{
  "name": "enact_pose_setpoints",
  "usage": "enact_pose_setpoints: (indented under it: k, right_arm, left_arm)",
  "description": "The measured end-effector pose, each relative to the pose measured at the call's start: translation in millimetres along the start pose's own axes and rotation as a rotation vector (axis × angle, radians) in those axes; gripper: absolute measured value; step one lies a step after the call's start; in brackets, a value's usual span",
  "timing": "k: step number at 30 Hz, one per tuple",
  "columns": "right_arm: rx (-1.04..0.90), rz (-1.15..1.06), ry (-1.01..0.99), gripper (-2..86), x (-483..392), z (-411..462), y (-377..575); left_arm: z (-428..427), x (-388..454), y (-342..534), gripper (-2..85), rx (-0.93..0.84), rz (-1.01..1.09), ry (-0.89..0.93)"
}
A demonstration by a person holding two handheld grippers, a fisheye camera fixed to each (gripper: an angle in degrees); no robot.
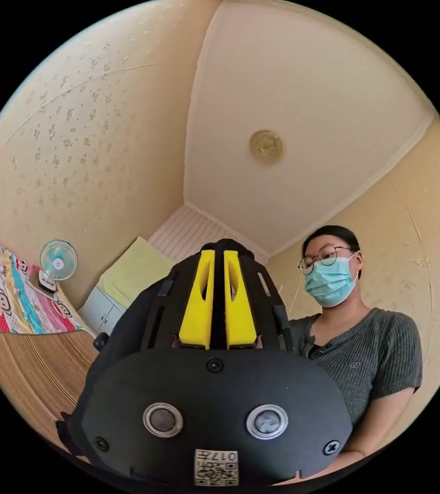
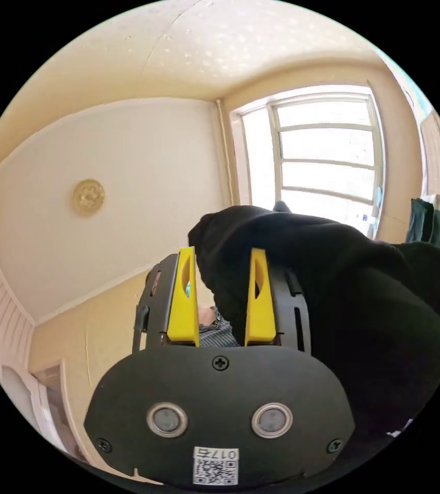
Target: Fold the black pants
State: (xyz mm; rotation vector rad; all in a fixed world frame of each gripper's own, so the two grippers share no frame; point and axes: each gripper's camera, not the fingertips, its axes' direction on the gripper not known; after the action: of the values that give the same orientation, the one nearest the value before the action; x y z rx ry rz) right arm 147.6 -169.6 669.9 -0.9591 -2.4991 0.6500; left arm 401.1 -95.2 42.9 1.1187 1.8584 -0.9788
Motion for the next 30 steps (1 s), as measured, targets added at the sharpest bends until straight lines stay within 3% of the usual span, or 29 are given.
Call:
enact_pose_setpoints:
  k: [4, 6, 9, 12, 15, 22, 27, 30]
  right_arm:
    - [-0.006, -0.163, 0.319, 8.6, -30, 15, 56]
    - [0.002, -0.282, 0.585, 9.2, -45, 34, 98]
    - [0.054, -0.478, 0.775, 11.6, -54, 62, 151]
    - [0.02, -0.413, 0.91, 13.7, -38, 90, 178]
    - [-0.022, -0.416, 0.902, 15.7, -26, 122, 199]
    - [0.101, -0.66, 1.05, 22.2, -65, 199, 205]
    - [0.164, -0.858, 1.076, 7.5, -130, 232, 179]
    - [0.171, -0.937, 1.026, 4.9, -174, 250, 165]
  left_arm:
    - [61, 70, -69, 2.7, -0.142, 0.159, -0.268]
    - [82, 86, -90, 2.7, -0.144, 0.183, -0.32]
    - [113, 108, -123, 2.5, -0.119, 0.244, -0.355]
    - [146, 137, -157, 2.3, -0.068, 0.306, -0.458]
    - [182, 171, -191, 2.3, -0.017, 0.388, -0.585]
    - [219, 195, -287, 2.4, -0.011, 0.375, -0.385]
    - [211, 218, -340, 3.1, -0.03, 0.417, -0.335]
    - [185, 229, -382, 3.4, -0.014, 0.404, -0.349]
